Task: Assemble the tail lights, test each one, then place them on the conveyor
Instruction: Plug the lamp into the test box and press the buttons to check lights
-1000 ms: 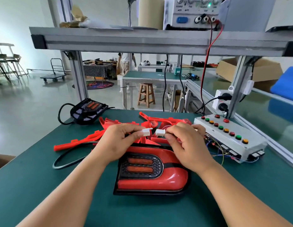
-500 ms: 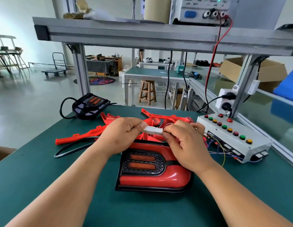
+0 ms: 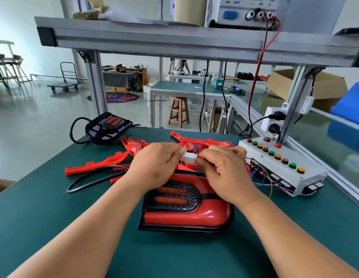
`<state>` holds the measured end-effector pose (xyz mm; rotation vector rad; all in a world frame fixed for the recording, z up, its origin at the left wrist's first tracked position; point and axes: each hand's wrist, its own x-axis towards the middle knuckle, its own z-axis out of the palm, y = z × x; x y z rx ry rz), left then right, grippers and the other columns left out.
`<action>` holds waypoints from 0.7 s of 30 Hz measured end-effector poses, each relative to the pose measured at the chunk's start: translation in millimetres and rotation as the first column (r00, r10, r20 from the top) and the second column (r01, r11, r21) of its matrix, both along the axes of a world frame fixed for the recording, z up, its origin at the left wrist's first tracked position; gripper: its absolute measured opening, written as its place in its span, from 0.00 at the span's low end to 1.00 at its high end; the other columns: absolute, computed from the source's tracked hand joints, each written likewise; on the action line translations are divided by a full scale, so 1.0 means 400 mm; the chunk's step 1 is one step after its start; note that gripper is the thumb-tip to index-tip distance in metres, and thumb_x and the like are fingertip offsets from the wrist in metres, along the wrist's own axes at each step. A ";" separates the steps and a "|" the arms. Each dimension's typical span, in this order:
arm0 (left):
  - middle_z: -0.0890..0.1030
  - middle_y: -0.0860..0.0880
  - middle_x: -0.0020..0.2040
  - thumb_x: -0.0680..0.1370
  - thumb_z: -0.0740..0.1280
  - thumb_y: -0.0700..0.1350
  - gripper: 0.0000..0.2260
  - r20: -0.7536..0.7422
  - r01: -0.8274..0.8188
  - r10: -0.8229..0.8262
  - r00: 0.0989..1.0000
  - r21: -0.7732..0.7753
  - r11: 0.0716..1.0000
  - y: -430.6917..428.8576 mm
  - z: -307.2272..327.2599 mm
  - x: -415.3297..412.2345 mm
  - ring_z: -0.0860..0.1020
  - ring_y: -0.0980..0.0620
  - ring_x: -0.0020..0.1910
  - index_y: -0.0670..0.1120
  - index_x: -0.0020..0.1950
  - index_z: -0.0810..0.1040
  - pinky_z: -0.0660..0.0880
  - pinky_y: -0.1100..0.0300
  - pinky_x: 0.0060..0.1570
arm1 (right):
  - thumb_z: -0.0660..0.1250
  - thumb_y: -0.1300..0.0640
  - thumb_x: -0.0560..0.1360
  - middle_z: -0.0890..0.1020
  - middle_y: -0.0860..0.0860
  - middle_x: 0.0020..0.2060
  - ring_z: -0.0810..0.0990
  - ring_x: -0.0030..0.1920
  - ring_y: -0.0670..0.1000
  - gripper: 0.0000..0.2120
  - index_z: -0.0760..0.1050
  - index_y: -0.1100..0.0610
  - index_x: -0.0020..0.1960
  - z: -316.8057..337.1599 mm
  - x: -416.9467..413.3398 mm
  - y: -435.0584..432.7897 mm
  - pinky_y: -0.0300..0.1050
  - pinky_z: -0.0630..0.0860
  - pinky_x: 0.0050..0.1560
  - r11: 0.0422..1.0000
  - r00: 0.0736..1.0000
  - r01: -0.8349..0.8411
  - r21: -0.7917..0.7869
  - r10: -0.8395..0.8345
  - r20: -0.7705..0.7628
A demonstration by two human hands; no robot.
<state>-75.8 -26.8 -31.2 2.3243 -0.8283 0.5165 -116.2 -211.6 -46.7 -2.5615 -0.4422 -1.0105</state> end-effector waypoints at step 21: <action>0.79 0.62 0.39 0.78 0.68 0.48 0.12 -0.293 -0.222 0.252 0.922 0.132 0.966 0.110 -0.078 0.079 0.78 0.55 0.43 0.66 0.41 0.74 0.77 0.53 0.48 | 0.50 0.30 0.76 0.69 0.52 0.70 0.63 0.73 0.53 0.29 0.69 0.52 0.61 -0.061 0.075 -0.163 0.57 0.52 0.71 0.829 0.744 0.518 -0.210 -0.558 -0.368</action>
